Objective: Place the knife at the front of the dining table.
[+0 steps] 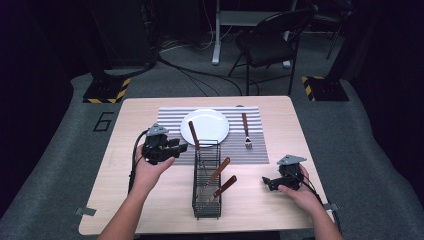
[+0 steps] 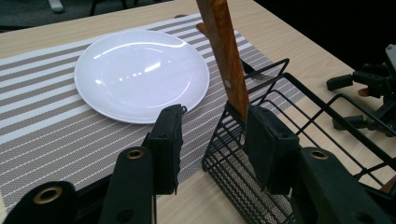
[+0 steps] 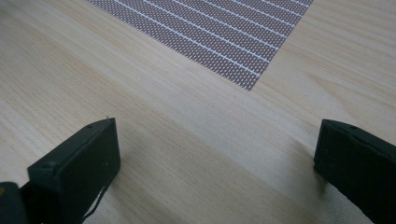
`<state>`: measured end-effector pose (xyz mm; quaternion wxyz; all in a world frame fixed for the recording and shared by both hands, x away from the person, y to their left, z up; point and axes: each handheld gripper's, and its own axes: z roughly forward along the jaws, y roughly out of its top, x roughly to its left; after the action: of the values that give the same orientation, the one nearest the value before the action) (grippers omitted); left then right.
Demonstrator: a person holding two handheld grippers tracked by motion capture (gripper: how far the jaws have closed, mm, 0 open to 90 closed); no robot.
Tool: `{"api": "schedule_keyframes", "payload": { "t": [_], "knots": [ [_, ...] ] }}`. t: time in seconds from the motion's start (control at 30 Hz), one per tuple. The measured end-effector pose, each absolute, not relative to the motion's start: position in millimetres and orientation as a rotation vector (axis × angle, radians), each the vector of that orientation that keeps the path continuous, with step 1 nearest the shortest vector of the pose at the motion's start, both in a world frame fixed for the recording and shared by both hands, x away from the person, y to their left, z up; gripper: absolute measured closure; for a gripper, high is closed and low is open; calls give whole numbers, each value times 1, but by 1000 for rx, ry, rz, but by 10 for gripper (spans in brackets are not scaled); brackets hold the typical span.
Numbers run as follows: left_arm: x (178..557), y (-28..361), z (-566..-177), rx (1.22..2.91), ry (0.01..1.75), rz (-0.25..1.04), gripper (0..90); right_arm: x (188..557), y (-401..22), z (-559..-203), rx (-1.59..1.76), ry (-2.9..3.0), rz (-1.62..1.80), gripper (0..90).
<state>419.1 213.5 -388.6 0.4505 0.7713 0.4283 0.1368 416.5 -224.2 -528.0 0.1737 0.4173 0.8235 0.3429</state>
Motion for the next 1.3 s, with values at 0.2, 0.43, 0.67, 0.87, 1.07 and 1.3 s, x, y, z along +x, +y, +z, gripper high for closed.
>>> {"api": "schedule_keyframes", "payload": {
  "t": [0.2,0.43,0.67,0.87,1.07,1.3],
  "knots": [
    [424,203,-390,1909,1046,318,564,416,-224,-528,1183,2335,972,0],
    [430,192,-395,1921,1042,298,566,416,-224,-528,1183,2335,972,0],
    [438,183,-403,1932,1043,277,566,416,-224,-528,1179,2336,974,0],
    [442,178,-408,1946,1053,279,591,416,-224,-528,1177,2336,975,0],
    [443,175,-411,1939,1045,285,640,416,-224,-528,1178,2336,976,0],
    [441,176,-411,1935,1028,279,693,416,-224,-528,1178,2336,977,0]
  ]
}}
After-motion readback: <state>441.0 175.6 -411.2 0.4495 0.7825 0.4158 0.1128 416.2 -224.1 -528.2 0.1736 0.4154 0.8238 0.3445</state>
